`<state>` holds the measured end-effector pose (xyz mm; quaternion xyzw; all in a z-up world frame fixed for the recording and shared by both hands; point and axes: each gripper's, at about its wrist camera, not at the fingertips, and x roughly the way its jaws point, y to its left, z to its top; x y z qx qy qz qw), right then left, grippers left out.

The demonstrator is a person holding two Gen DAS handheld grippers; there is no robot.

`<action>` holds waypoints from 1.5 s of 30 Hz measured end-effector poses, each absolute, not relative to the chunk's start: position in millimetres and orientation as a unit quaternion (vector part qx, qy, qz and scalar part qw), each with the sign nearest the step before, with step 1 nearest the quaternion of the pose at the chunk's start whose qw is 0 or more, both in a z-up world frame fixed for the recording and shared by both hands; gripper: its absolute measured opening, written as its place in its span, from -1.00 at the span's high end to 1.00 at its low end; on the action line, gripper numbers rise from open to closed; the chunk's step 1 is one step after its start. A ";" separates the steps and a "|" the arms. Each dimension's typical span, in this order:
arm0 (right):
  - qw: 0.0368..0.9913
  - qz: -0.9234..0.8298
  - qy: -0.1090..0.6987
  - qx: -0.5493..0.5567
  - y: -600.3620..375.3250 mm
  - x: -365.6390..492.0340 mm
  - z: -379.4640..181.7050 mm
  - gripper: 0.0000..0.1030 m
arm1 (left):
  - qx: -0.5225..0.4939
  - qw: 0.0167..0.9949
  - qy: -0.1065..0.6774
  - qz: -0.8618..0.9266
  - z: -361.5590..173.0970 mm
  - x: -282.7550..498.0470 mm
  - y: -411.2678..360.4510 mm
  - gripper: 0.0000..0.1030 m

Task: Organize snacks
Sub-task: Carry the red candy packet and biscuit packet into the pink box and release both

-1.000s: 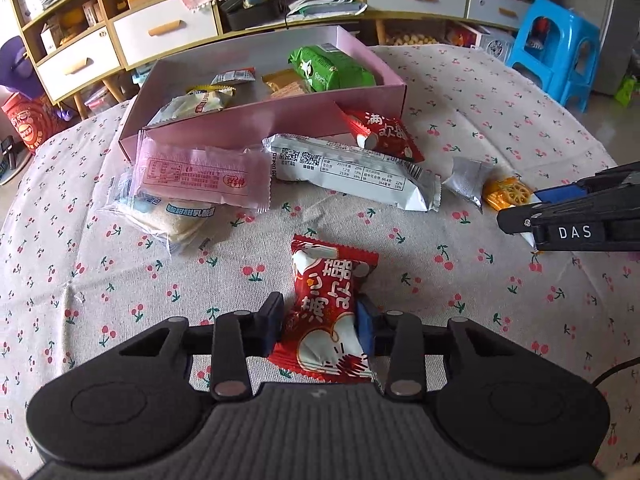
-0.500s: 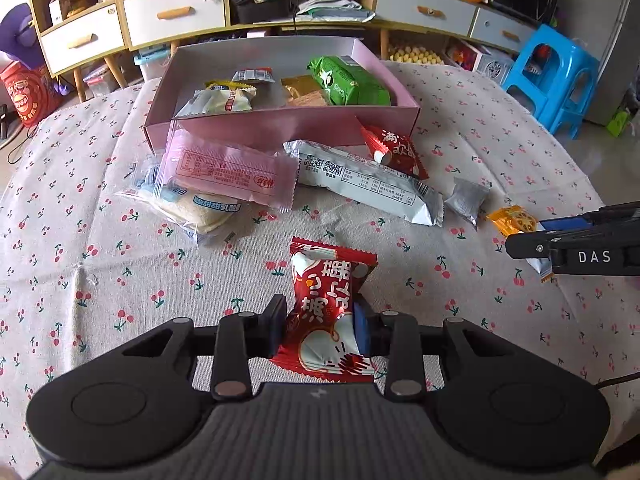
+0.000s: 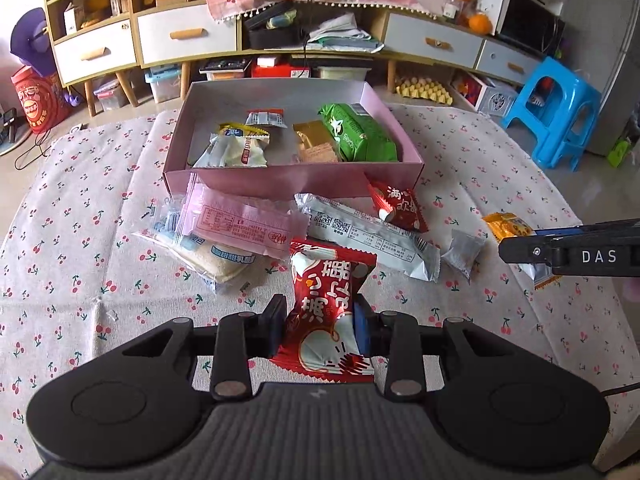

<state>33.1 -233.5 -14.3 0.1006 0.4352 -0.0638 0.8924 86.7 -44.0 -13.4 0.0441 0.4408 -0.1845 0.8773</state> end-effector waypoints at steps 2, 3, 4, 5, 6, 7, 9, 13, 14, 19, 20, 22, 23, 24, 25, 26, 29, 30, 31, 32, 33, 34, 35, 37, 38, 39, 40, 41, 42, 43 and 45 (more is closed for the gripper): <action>0.893 -0.062 0.434 0.101 -231.6 38.2 -12.1 0.24 | 0.041 0.881 0.436 -0.181 -10.6 90.4 -42.9 0.39; 0.894 -0.061 0.433 0.101 -230.5 41.1 -11.0 0.24 | 0.038 0.882 0.434 -0.179 -9.4 92.4 -42.4 0.39; 0.894 -0.060 0.432 0.102 -229.1 44.3 -9.8 0.24 | 0.035 0.883 0.432 -0.177 -8.5 94.3 -41.4 0.39; 0.895 -0.059 0.431 0.102 -228.2 46.8 -8.9 0.24 | 0.031 0.884 0.432 -0.175 -7.8 96.4 -40.9 0.39; 0.895 -0.058 0.430 0.103 -226.8 49.9 -7.7 0.24 | 0.026 0.885 0.431 -0.174 -7.0 98.8 -40.1 0.39; 0.896 -0.057 0.428 0.103 -225.0 53.1 -6.2 0.24 | 0.022 0.886 0.431 -0.173 -6.4 100.8 -39.5 0.39; 0.898 -0.055 0.425 0.103 -221.5 59.1 -3.8 0.24 | 0.017 0.888 0.428 -0.170 -5.0 104.7 -39.0 0.39; 0.900 -0.055 0.418 0.107 -216.3 71.8 1.4 0.24 | 0.013 0.892 0.422 -0.164 -2.7 112.8 -37.6 0.39; 0.901 -0.056 0.417 0.108 -215.3 75.0 2.4 0.24 | 0.011 0.892 0.422 -0.162 -2.3 114.7 -37.3 0.39; 0.902 -0.057 0.410 0.120 -210.8 92.2 6.1 0.24 | 0.002 0.896 0.418 -0.151 1.3 128.4 -33.9 0.39; 0.903 -0.057 0.409 0.122 -210.4 95.0 6.2 0.24 | 0.001 0.897 0.417 -0.148 1.9 131.3 -33.6 0.39; 0.903 -0.058 0.407 0.128 -210.2 102.9 6.3 0.24 | -0.002 0.899 0.414 -0.143 2.6 136.7 -32.3 0.39; 0.903 -0.059 0.406 0.130 -209.9 106.1 6.1 0.24 | -0.003 0.900 0.413 -0.140 3.0 139.7 -31.7 0.39; 0.903 -0.059 0.405 0.133 -209.7 109.3 5.8 0.24 | -0.004 0.901 0.412 -0.138 3.5 142.5 -30.8 0.39; 0.903 -0.059 0.403 0.136 -209.8 113.3 5.4 0.24 | -0.005 0.902 0.411 -0.134 3.5 146.5 -30.0 0.39; 0.904 -0.059 0.401 0.138 -209.5 116.2 5.1 0.24 | -0.007 0.903 0.409 -0.131 3.3 150.1 -29.1 0.39; 0.905 -0.058 0.395 0.145 -208.6 126.6 3.4 0.24 | -0.012 0.907 0.403 -0.120 1.7 160.6 -26.8 0.39; 0.906 -0.057 0.392 0.149 -208.4 130.0 2.7 0.24 | -0.011 0.909 0.400 -0.115 1.0 163.9 -26.6 0.39; 0.907 -0.056 0.389 0.152 -208.1 133.9 1.7 0.24 | -0.012 0.911 0.396 -0.111 0.6 166.8 -26.8 0.39; 0.908 -0.056 0.386 0.155 -207.8 137.6 0.8 0.24 | -0.011 0.913 0.392 -0.109 0.2 169.3 -27.3 0.38; 0.908 -0.055 0.384 0.159 -207.6 141.2 -0.3 0.24 | -0.011 0.916 0.386 -0.106 -0.2 171.6 -27.8 0.39; 0.908 -0.054 0.380 0.165 -208.0 145.5 -1.9 0.24 | -0.011 0.919 0.381 -0.103 -0.6 173.8 -28.1 0.38; 0.908 -0.053 0.379 0.170 -208.2 148.3 -3.3 0.24 | -0.011 0.921 0.376 -0.102 -1.1 176.4 -28.2 0.38; 0.907 -0.050 0.375 0.184 -209.5 154.3 -6.9 0.24 | -0.014 0.924 0.368 -0.099 -3.5 180.9 -27.7 0.38; 0.907 -0.049 0.374 0.189 -209.7 156.9 -8.8 0.24 | -0.016 0.925 0.366 -0.097 -4.9 182.9 -27.5 0.38; 0.906 -0.048 0.374 0.192 -209.8 158.9 -10.5 0.24 | -0.018 0.926 0.363 -0.096 -6.2 185.0 -27.1 0.38; 0.905 -0.048 0.374 0.197 -209.8 161.2 -12.6 0.24 | -0.020 0.927 0.364 -0.094 -7.2 188.0 -26.1 0.38; 0.902 -0.047 0.377 0.205 -210.7 163.8 -14.7 0.24 | -0.018 0.926 0.367 -0.091 -7.9 192.4 -26.7 0.38; 0.900 -0.046 0.379 0.212 -211.3 166.8 -16.1 0.24 | -0.011 0.925 0.368 -0.093 -7.5 197.4 -27.7 0.38; 0.899 -0.046 0.379 0.216 -212.1 169.7 -16.7 0.24 | -0.001 0.927 0.364 -0.092 -6.5 201.5 -29.1 0.38; 0.900 -0.044 0.375 0.218 -213.5 176.9 -16.6 0.24 | 0.018 0.930 0.354 -0.096 -4.7 208.0 -31.9 0.38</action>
